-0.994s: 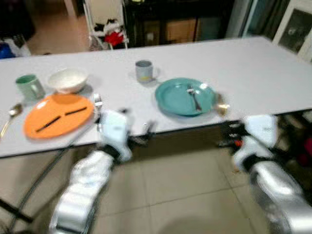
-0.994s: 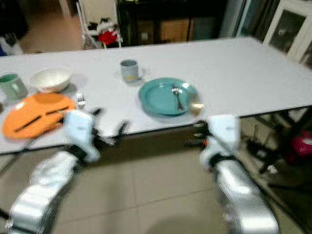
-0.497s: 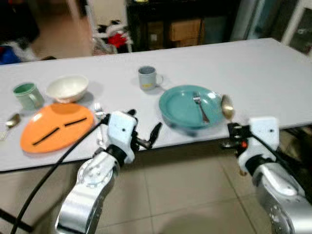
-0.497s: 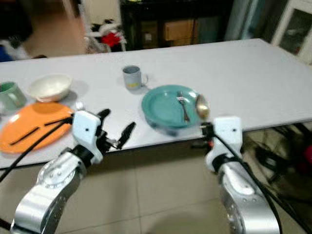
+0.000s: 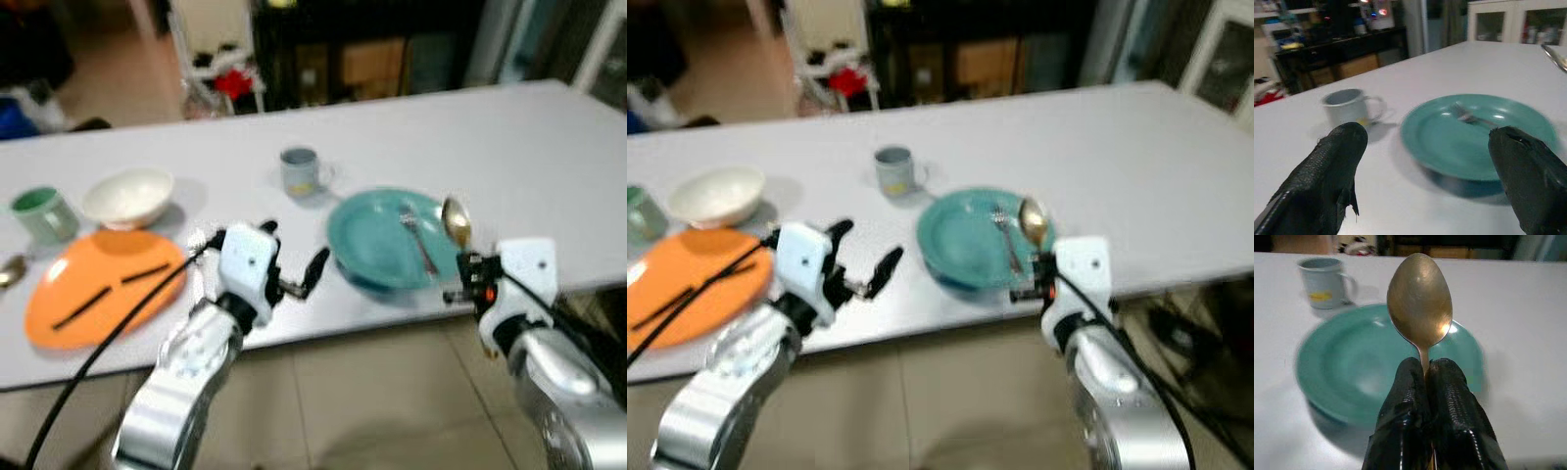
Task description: Setting the table
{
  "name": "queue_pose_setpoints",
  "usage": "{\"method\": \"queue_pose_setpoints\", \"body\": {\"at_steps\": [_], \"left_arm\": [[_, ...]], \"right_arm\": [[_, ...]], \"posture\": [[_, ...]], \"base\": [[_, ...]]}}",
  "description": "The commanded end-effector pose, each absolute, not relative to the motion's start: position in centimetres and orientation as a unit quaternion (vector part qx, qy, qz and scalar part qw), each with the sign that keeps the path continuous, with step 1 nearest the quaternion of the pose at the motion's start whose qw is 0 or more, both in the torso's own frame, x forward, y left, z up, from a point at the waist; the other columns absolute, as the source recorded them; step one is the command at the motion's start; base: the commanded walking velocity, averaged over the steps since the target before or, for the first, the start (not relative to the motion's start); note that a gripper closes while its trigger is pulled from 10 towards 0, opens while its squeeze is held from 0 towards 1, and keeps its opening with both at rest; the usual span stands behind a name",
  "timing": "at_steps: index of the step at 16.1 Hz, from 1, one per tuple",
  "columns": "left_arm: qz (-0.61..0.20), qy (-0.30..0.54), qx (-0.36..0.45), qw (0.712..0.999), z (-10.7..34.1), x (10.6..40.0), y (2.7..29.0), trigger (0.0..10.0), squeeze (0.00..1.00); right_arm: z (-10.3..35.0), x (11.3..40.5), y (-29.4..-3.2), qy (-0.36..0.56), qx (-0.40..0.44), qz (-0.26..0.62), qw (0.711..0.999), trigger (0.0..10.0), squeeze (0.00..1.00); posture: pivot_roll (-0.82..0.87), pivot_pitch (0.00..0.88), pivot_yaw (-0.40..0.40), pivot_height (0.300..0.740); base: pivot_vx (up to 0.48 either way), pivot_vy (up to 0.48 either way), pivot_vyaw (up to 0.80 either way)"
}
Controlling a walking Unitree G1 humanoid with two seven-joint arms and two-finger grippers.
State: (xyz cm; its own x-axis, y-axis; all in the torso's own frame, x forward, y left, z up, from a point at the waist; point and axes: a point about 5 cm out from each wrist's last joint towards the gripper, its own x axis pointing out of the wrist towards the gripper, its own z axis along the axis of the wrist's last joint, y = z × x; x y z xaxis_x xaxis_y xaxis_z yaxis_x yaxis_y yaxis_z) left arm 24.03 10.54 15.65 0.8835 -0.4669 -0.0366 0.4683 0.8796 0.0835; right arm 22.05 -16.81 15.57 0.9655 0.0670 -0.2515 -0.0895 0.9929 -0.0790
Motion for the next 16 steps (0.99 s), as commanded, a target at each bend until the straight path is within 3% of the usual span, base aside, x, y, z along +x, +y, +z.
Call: {"method": "queue_pose_setpoints", "body": {"at_steps": [1, 8, 16], "left_arm": [[-0.231, 0.010, 0.052, 0.972, 15.7, 24.1, 11.2, 10.0, 0.00], [-0.240, 0.015, 0.055, 0.969, 15.6, 24.0, 11.1, 10.0, 0.00], [-0.345, 0.030, 0.083, 0.934, 15.4, 22.9, 10.2, 10.0, 0.00]], "right_arm": [[15.7, 22.2, -16.0, 0.124, -0.039, 0.058, 0.990, 10.0, 0.00], [15.5, 22.4, -16.0, 0.140, -0.046, 0.063, 0.987, 10.0, 0.00], [15.5, 27.2, -15.7, 0.184, -0.082, 0.047, 0.978, 10.0, 0.00]], "posture": [[0.04, 0.000, 0.041, 0.740], [0.04, 0.000, 0.044, 0.740], [0.05, 0.000, 0.050, 0.740]], "base": [[0.319, 0.000, 0.00], [0.310, 0.000, 0.00], [0.000, 0.000, 0.00]]}}
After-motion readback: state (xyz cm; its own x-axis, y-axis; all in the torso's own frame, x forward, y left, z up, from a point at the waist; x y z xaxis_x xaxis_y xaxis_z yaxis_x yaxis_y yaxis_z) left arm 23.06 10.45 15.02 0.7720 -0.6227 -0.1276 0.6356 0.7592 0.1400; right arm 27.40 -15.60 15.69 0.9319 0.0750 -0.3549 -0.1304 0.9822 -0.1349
